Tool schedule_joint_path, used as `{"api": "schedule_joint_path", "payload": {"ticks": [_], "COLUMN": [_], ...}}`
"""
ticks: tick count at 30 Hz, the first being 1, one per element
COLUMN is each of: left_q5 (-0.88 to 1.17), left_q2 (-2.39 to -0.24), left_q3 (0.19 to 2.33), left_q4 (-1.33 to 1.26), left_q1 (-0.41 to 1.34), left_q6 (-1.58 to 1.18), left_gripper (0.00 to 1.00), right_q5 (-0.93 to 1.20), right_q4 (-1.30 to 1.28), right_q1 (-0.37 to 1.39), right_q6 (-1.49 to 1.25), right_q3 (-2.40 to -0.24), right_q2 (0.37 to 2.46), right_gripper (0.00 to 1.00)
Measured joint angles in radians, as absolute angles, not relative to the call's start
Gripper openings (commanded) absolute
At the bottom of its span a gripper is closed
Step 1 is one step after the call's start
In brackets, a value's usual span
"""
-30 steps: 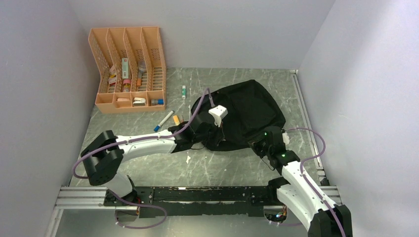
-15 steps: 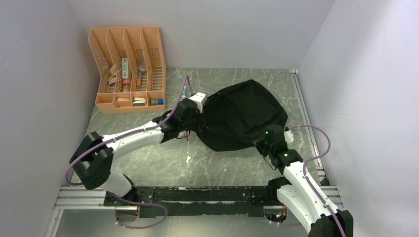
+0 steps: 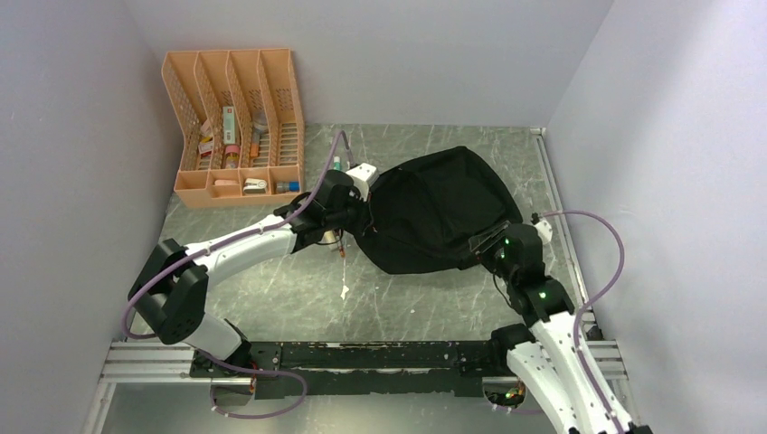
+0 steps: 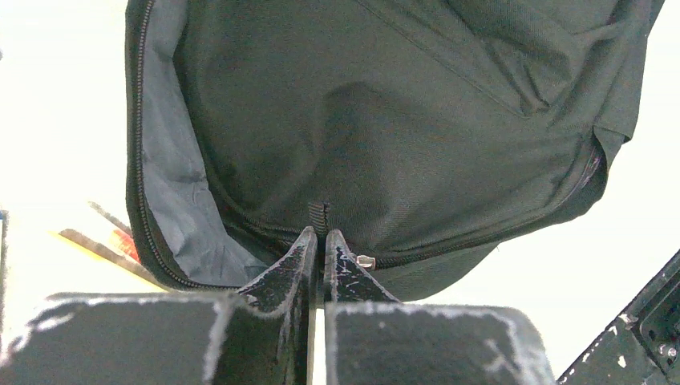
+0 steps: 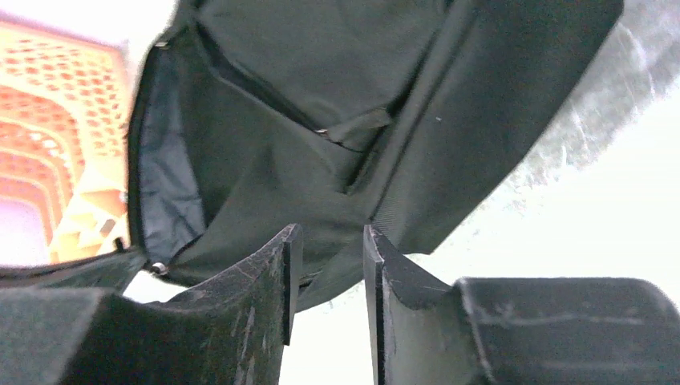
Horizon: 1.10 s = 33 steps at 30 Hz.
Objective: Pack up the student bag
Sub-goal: Zip the student bag at the center of the board.
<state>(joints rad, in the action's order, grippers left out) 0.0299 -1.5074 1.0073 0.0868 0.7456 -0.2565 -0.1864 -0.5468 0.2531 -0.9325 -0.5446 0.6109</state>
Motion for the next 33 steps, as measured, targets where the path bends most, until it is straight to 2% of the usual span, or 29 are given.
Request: {"api": "schedule_joint_path", "payload": {"ticks": [5, 7, 10, 16, 20, 27, 33], "left_q5": [0.047, 0.050, 0.054, 0.059, 0.077, 0.123, 0.157], "left_q2": [-1.517, -1.521, -1.523, -1.523, -1.523, -1.523, -1.523], "left_q3": [1.007, 1.007, 1.007, 1.007, 1.007, 1.005, 1.005], "left_q4": [0.085, 0.084, 0.082, 0.078, 0.068, 0.062, 0.056], "left_q1": [0.744, 0.744, 0.742, 0.737, 0.723, 0.709, 0.708], "left_q6": [-0.240, -0.238, -0.239, -0.239, -0.252, -0.273, -0.273], "left_gripper": [0.05, 0.05, 0.05, 0.05, 0.05, 0.05, 0.05], "right_q5": [-0.155, -0.125, -0.028, 0.259, 0.388, 0.466, 0.435], "right_q4": [-0.537, -0.506, -0.403, -0.167, -0.109, -0.005, 0.042], "right_q1": [0.252, 0.252, 0.252, 0.254, 0.300, 0.517, 0.623], "right_q6": [-0.853, -0.815, -0.747, -0.593, -0.453, -0.235, -0.115], "right_q3": [-0.550, -0.546, -0.524, -0.511, -0.579, -0.692, -0.701], "right_q2": [0.459, 0.426, 0.426, 0.690, 0.899, 1.078, 1.204], "right_gripper": [0.50, 0.60, 0.64, 0.67, 0.68, 0.68, 0.66]}}
